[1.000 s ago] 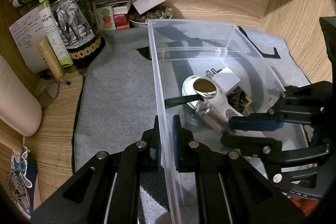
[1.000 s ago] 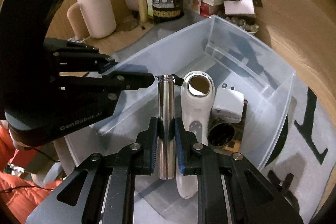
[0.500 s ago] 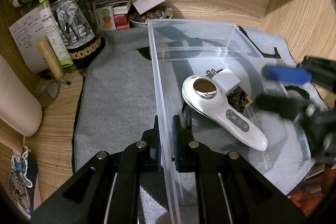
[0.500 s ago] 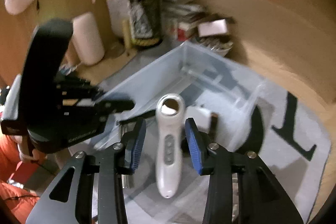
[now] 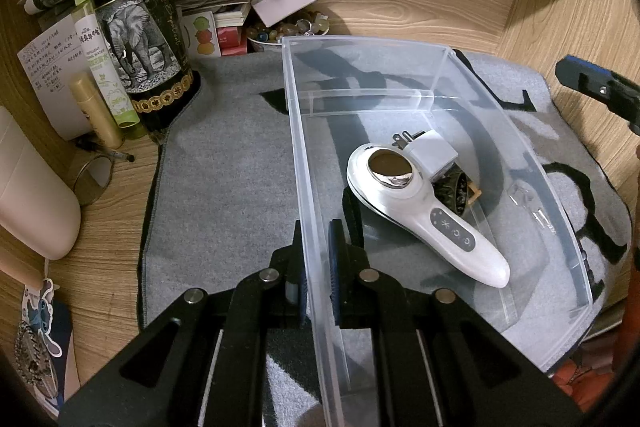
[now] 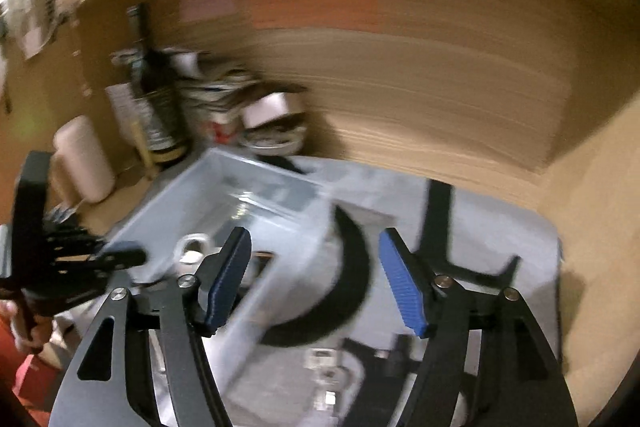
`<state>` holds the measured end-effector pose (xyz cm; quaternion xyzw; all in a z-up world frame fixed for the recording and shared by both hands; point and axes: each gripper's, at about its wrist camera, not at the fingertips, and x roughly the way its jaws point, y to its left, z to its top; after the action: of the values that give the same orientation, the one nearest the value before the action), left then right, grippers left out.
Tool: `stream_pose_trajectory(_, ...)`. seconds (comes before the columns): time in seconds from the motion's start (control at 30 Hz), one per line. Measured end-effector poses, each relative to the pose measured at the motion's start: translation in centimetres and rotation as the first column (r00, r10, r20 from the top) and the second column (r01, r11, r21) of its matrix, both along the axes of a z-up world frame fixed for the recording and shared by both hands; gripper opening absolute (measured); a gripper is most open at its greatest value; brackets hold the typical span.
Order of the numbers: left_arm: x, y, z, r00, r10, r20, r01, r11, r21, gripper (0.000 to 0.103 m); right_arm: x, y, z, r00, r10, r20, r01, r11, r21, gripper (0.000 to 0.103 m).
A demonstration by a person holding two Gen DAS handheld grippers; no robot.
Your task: Organize rigid objects
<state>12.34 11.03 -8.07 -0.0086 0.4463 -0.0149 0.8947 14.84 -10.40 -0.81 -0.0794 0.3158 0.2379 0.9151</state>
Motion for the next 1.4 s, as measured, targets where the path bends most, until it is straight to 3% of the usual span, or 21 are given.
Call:
stream_pose_trajectory(0.23, 0.0, -0.1, 0.0, 1.000, 0.002, 0.000, -0.002, 1.000, 0.002, 0.009, 2.1, -3.9, -3.7, 0.988, -0.116, -0.107, 0.111, 0.993, -0.049, 0.063)
stream_pose_trajectory(0.47, -0.2, 0.0, 0.1, 1.000, 0.005, -0.001, -0.005, 1.000, 0.006, 0.009, 3.0, -5.3, -8.6, 0.962, -0.136, -0.235, 0.113, 0.988, -0.110, 0.063)
stream_pose_trajectory(0.6, -0.2, 0.0, 0.1, 1.000, 0.006, -0.003, -0.006, 1.000, 0.008, 0.009, 2.8, -5.6, -10.3, 0.955, -0.129, -0.266, 0.097, 0.987, -0.130, 0.046)
stream_pose_trajectory(0.7, -0.2, 0.0, 0.1, 1.000, 0.008, -0.002, -0.008, 1.000, 0.007, 0.009, 2.2, -5.4, -9.9, 0.964, -0.110, -0.240, 0.079, 0.987, -0.137, 0.024)
stream_pose_trajectory(0.97, -0.3, 0.1, 0.1, 1.000, 0.006, -0.003, -0.006, 1.000, 0.008, 0.009, 1.9, -5.2, -8.4, 0.972, -0.099, -0.214, 0.075, 0.990, -0.115, 0.024)
stream_pose_trajectory(1.4, -0.3, 0.1, 0.1, 1.000, 0.006, -0.003, -0.006, 1.000, 0.008, 0.009, 0.1, -1.7, -2.0, 0.999, -0.009, -0.037, 0.006, 0.998, -0.062, 0.024)
